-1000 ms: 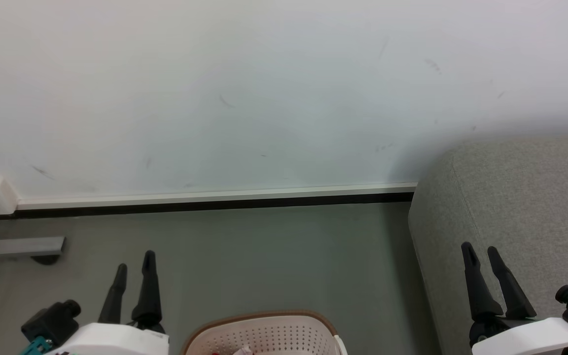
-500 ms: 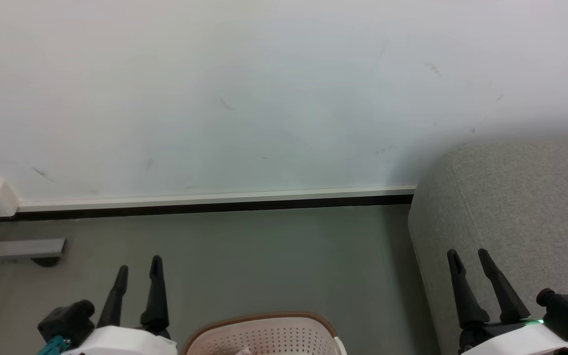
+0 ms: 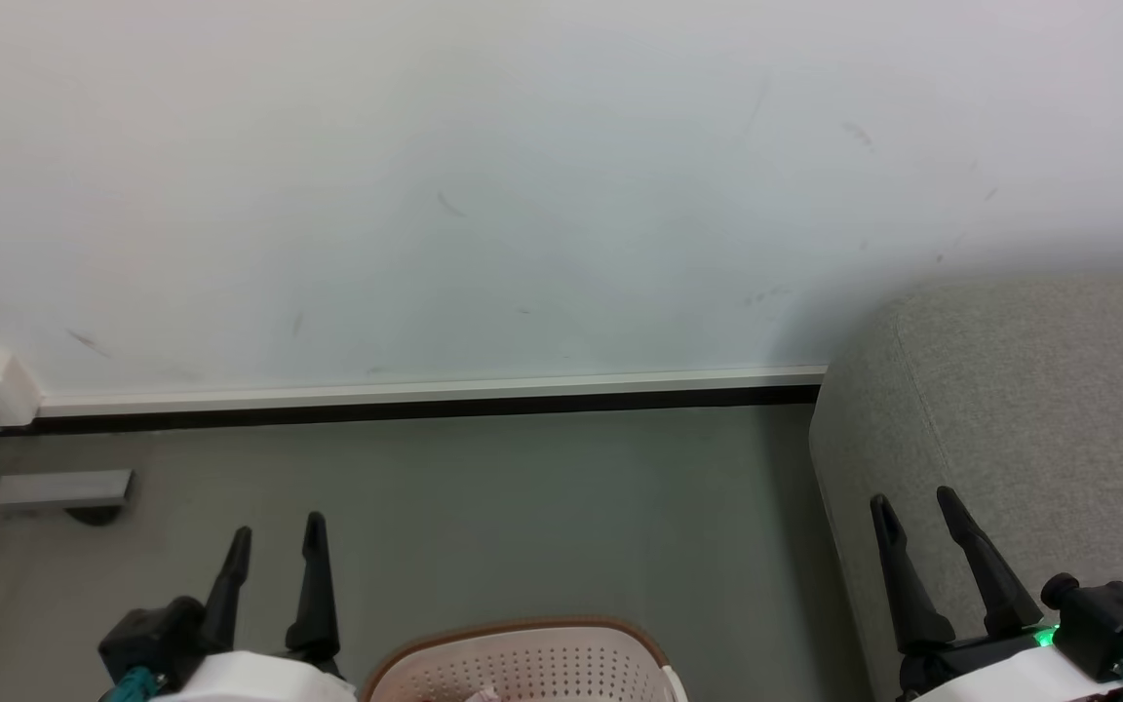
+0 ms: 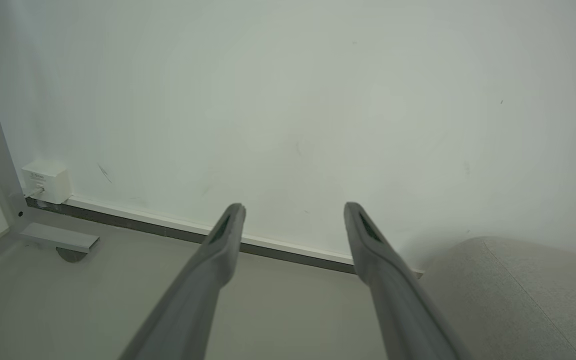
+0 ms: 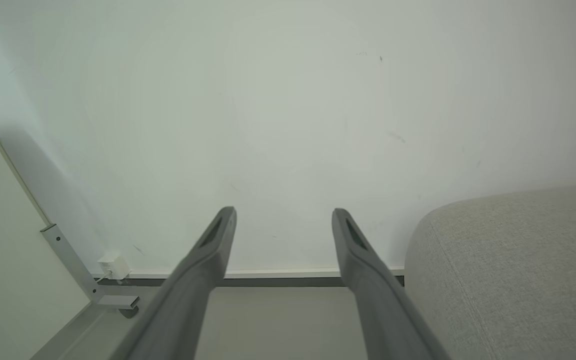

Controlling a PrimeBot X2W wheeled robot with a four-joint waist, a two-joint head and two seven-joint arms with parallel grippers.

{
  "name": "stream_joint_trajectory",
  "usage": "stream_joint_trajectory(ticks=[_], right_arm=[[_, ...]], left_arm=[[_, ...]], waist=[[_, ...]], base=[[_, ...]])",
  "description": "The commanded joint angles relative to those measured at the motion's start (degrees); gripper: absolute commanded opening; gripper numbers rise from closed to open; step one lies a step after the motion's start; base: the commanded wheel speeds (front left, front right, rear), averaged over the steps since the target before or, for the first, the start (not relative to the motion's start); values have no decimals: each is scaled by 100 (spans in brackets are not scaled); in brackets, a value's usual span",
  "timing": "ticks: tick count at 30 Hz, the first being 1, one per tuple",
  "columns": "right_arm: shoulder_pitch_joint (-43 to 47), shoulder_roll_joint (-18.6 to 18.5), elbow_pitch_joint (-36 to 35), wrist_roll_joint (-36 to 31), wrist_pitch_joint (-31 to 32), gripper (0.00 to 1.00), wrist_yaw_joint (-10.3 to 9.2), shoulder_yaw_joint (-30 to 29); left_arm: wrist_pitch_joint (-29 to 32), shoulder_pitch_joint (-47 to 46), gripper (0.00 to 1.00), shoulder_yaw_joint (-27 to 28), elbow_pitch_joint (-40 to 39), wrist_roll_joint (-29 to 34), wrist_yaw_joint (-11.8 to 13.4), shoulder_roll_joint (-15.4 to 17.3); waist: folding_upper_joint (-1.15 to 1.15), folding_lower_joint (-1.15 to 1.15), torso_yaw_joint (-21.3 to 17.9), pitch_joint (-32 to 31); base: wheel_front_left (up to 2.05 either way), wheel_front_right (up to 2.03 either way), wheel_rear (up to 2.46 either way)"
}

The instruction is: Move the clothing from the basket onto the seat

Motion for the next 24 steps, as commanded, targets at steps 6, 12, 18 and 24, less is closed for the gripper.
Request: stream_joint_trajectory(ticks=[6,12,18,24], right_arm=[[-117,-30,-70,-353,-117,100,-9,65],[-109,-14,-98,-569,-192,100,-10,86],[-104,-4,-120,-814,-253,100,-10,90],[-93,-6,-145,-1024,-314,100,-11,120]], left_arm=[[-123,20,100,-14,3,427,50,48],[-202,4,100,-10,8,681,63,49],[-273,8,100,-8,22,937,76,50],[-319,16,100,-20,4,1177,114,51]], waist=[[0,0,10,11],[0,0,17,18],[0,0,20,11],[0,0,25,5]], base=[[0,0,0],[0,0,0],[0,0,0],[0,0,0]])
